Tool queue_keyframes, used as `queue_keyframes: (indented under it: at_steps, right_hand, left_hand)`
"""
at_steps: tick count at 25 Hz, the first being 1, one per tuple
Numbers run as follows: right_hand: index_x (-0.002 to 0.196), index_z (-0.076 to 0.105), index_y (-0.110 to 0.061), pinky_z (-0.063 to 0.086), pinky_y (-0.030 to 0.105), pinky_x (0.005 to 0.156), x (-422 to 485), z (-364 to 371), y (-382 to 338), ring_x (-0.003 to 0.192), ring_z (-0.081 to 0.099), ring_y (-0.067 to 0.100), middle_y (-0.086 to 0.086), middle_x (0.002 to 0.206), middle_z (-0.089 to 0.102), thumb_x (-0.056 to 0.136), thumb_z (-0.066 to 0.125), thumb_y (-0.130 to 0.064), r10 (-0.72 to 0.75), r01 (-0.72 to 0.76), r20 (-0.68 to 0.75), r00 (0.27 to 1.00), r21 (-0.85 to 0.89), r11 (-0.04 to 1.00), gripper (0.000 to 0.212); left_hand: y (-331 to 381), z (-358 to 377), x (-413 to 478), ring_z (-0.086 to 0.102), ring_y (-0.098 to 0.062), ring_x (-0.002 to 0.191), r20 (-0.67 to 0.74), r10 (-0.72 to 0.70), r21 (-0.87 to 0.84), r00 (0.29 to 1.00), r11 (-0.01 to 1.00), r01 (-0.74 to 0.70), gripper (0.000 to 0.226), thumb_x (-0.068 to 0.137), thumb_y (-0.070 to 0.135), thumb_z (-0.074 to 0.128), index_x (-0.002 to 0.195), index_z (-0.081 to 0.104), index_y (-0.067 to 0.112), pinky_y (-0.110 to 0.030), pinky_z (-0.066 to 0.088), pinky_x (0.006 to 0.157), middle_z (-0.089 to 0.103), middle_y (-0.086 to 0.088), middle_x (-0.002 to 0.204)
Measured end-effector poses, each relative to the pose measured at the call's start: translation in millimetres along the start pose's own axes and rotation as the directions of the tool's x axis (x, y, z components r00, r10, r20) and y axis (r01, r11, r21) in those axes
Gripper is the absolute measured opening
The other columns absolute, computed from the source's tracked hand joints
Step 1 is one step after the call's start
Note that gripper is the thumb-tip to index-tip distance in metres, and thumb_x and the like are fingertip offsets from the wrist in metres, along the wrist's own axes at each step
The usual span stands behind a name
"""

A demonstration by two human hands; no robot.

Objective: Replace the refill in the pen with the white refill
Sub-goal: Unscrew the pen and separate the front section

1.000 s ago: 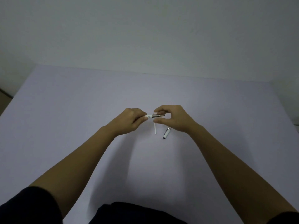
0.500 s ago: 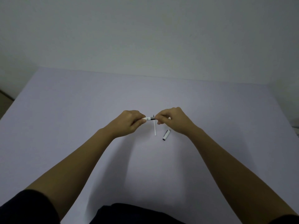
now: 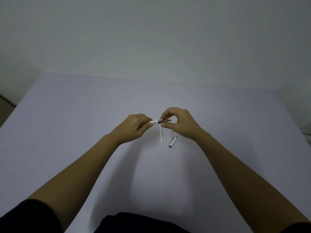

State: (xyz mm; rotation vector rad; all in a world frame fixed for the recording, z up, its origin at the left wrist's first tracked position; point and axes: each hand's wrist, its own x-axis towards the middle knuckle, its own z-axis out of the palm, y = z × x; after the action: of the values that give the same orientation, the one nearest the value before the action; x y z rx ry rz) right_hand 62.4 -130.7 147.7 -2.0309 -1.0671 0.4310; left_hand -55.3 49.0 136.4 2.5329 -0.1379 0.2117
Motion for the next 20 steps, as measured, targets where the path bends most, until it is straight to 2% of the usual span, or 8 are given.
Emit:
queue_keyframes:
  at_steps: [2, 4, 8, 10, 12, 14, 17, 20]
  right_hand:
    - [0.09, 0.064, -0.034, 0.048, 0.015, 0.077, -0.5, 0.8, -3.6, 0.085, 0.064, -0.001, -0.013, 0.085, 0.068, 0.082, 0.066, -0.036, 0.097, -0.097, 0.009, 0.995, 0.017, 0.995, 0.008]
    - [0.077, 0.067, -0.034, 0.048, 0.023, 0.068, 1.7, -0.4, -1.0, 0.072, 0.065, 0.0, -0.015, 0.072, 0.069, 0.088, 0.059, -0.036, 0.141, -0.141, 0.041, 0.989, -0.011, 0.99, 0.013]
    - [0.084, 0.065, -0.028, 0.047, 0.016, 0.08, 1.0, -1.2, -1.4, 0.08, 0.061, -0.001, -0.017, 0.08, 0.064, 0.079, 0.071, -0.02, 0.029, -0.029, -0.002, 1.0, 0.018, 0.999, 0.012]
    - [0.092, 0.063, -0.033, 0.048, 0.018, 0.086, -1.1, -0.7, -5.4, 0.089, 0.063, 0.0, -0.017, 0.087, 0.065, 0.079, 0.071, -0.029, 0.056, -0.055, -0.018, 0.998, 0.044, 0.998, 0.016]
    - [0.083, 0.064, -0.04, 0.05, 0.021, 0.08, 1.0, -1.0, -5.5, 0.082, 0.065, -0.004, -0.018, 0.08, 0.068, 0.084, 0.062, -0.04, 0.144, -0.145, 0.021, 0.989, 0.045, 0.988, 0.002]
    - [0.076, 0.067, -0.036, 0.05, 0.022, 0.073, 2.8, -2.7, -4.5, 0.069, 0.063, -0.006, -0.018, 0.071, 0.068, 0.085, 0.063, -0.034, 0.136, -0.136, 0.024, 0.99, -0.006, 0.991, 0.011]
    - [0.089, 0.065, -0.03, 0.049, 0.013, 0.081, 2.1, -3.0, -2.1, 0.081, 0.063, -0.004, -0.019, 0.085, 0.066, 0.077, 0.073, -0.02, 0.08, -0.08, 0.005, 0.997, 0.075, 0.994, 0.018]
    - [0.093, 0.065, -0.03, 0.053, 0.017, 0.08, 0.2, -1.2, -6.3, 0.082, 0.067, -0.001, -0.014, 0.089, 0.07, 0.08, 0.067, -0.039, 0.161, -0.16, -0.004, 0.987, 0.105, 0.981, 0.016]
  left_hand:
    - [0.7, -1.7, -0.7, 0.042, -0.013, 0.059, -0.014, 0.007, 0.007, 1.0, 1.0, -0.007, 0.019, 0.094, 0.019, 0.051, 0.092, 0.065, 0.007, -0.012, 0.028, 0.057, 0.05, 0.004, 0.065]
    - [-0.1, -3.2, -1.6, 0.041, -0.013, 0.059, -0.006, 0.008, 0.017, 1.0, 1.0, -0.008, 0.019, 0.094, 0.019, 0.05, 0.091, 0.064, 0.006, -0.012, 0.027, 0.056, 0.049, 0.005, 0.065]
    - [-0.8, -5.3, -2.9, 0.043, -0.014, 0.06, -0.021, -0.006, 0.016, 1.0, 1.0, 0.006, 0.019, 0.094, 0.019, 0.051, 0.092, 0.065, 0.007, -0.012, 0.028, 0.057, 0.05, 0.005, 0.065]
    - [-0.7, -6.3, -2.4, 0.044, -0.014, 0.059, -0.03, -0.011, 0.015, 0.999, 1.0, 0.012, 0.018, 0.094, 0.019, 0.051, 0.092, 0.065, 0.008, -0.012, 0.029, 0.057, 0.051, 0.004, 0.066]
    - [-0.9, -6.6, -1.9, 0.044, -0.014, 0.059, -0.026, -0.01, 0.015, 1.0, 1.0, 0.011, 0.019, 0.094, 0.02, 0.05, 0.092, 0.065, 0.008, -0.012, 0.029, 0.057, 0.052, 0.003, 0.066]
    - [-0.7, -5.9, -2.0, 0.042, -0.013, 0.059, -0.02, -0.004, 0.01, 1.0, 1.0, 0.005, 0.019, 0.094, 0.02, 0.05, 0.091, 0.064, 0.009, -0.012, 0.029, 0.057, 0.051, 0.004, 0.065]
    - [-1.2, -5.2, -2.7, 0.043, -0.013, 0.059, -0.039, -0.015, 0.005, 0.999, 1.0, 0.015, 0.018, 0.094, 0.02, 0.051, 0.091, 0.065, 0.008, -0.011, 0.029, 0.056, 0.054, 0.0, 0.065]
    - [-2.6, -5.2, -2.7, 0.045, -0.015, 0.059, -0.037, -0.013, 0.012, 0.999, 1.0, 0.014, 0.019, 0.094, 0.021, 0.051, 0.091, 0.065, 0.008, -0.011, 0.029, 0.056, 0.058, -0.006, 0.066]
